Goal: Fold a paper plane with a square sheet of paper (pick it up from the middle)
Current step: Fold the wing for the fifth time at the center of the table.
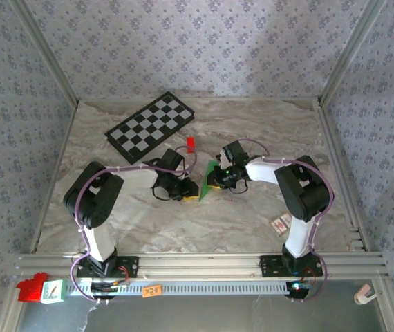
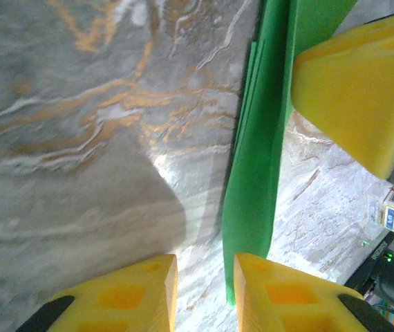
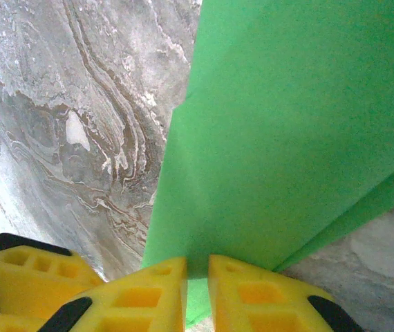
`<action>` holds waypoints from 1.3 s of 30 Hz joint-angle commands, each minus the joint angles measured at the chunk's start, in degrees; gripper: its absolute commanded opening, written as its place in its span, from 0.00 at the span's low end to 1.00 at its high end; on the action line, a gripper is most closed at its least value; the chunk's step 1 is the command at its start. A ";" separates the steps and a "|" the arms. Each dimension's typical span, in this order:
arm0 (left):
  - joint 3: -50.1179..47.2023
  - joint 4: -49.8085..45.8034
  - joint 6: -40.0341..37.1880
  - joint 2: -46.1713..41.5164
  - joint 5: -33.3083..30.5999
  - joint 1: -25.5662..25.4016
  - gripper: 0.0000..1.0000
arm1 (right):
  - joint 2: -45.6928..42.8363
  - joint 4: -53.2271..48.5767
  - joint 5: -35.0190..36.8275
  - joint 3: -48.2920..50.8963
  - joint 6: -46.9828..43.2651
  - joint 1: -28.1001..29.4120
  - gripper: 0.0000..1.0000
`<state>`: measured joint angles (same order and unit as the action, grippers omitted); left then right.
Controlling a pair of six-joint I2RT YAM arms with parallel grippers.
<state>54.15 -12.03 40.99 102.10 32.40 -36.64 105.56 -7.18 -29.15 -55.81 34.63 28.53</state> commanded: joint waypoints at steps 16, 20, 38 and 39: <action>5.74 2.72 0.77 0.12 -0.93 -5.01 0.10 | 2.99 -5.47 3.57 -1.22 -0.89 0.07 0.17; 5.88 2.79 0.76 1.37 -1.00 -5.03 0.09 | 3.38 -6.53 3.92 -1.58 -0.87 0.12 0.17; 6.98 1.46 1.57 4.83 -4.01 -5.35 0.07 | 5.36 -11.45 5.10 -4.21 -0.07 0.07 0.15; 6.99 1.11 1.44 4.94 -4.41 -5.37 0.06 | 5.45 -11.51 5.14 -4.22 -0.01 0.12 0.16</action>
<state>60.07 -9.32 42.35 106.30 29.30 -41.65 107.90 -13.72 -28.71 -60.34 34.65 28.53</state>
